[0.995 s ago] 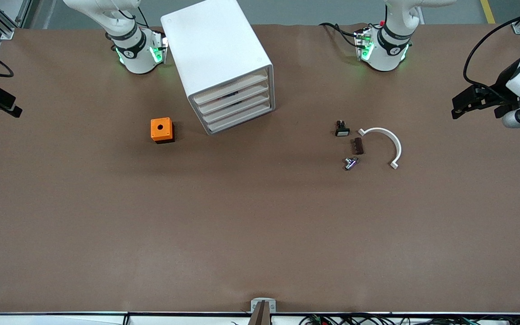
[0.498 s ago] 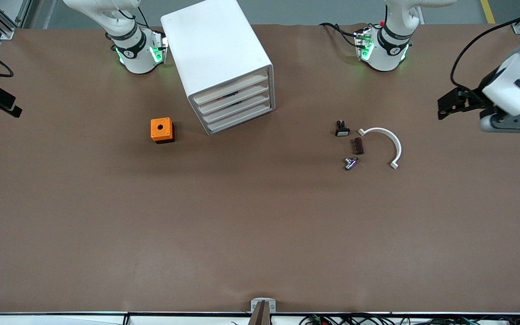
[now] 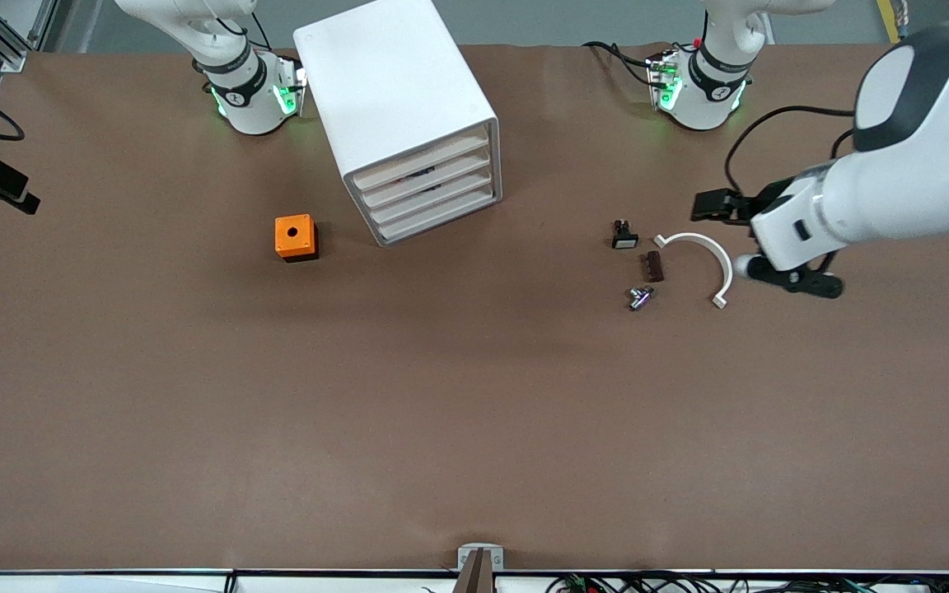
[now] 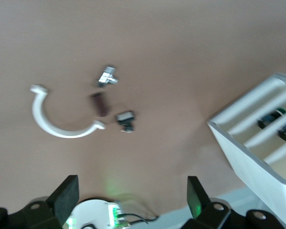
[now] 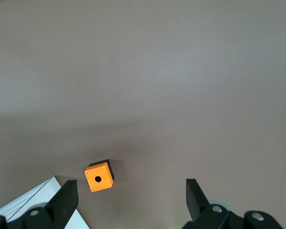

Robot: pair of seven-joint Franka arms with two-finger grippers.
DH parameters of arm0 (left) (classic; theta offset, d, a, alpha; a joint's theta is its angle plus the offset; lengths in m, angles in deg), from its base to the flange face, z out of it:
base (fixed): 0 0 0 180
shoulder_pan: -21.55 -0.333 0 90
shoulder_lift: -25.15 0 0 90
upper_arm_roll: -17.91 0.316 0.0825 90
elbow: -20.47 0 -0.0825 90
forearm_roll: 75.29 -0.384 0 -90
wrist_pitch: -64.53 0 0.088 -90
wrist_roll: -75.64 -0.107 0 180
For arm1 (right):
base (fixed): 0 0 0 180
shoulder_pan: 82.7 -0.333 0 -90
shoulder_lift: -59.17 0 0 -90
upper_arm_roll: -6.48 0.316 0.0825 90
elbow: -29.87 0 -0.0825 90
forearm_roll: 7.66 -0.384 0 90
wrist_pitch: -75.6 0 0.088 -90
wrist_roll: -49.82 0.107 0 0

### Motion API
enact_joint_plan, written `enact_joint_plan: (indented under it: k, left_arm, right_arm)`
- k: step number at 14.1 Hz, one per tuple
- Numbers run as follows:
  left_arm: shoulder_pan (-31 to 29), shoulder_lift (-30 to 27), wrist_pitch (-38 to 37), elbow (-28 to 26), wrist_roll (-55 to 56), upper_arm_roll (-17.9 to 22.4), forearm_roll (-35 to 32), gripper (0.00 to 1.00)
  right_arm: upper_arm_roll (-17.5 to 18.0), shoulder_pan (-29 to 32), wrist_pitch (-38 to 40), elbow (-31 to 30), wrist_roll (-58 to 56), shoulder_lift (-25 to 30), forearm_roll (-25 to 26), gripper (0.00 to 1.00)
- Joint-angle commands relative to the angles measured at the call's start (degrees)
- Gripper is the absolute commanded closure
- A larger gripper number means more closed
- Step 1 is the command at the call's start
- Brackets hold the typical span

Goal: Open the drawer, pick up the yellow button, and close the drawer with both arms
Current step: 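Move the left gripper toward the white cabinet's drawer handle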

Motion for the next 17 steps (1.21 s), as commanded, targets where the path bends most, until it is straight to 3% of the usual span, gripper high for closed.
enact_joint_plan:
  k: [1, 6, 9, 13, 17]
  left_arm:
    - [-0.2, 3.7, -1.2, 1.1, -1.3, -2.0, 6.1, 0.00]
    - [-0.1, 10.5, -0.9, 0.2, -5.8, -5.0, 20.2, 0.00]
    - [0.0, 12.2, 4.7, -6.4, -13.9, -7.7, 31.2, 0.00]
    - [2.2, 16.1, 10.5, -9.8, -24.6, -10.9, 36.0, 0.00]
    - [7.2, 16.4, 18.6, -14.2, -27.9, -12.4, 44.8, 0.00]
  right_arm:
    - [0.7, 0.8, 0.4, 0.4, 0.1, 0.3, 1.1, 0.00]
    - [0.7, 0.8, 0.3, 0.4, 0.0, 0.3, 1.1, 0.00]
    - [0.6, 0.8, 0.2, 0.5, 0.1, 0.3, 1.1, 0.00]
    - [0.6, 0.8, 0.2, 0.8, -0.4, 0.3, 1.1, 0.00]
    - [0.7, 0.7, -0.2, 1.0, 0.2, 0.0, 0.7, 0.00]
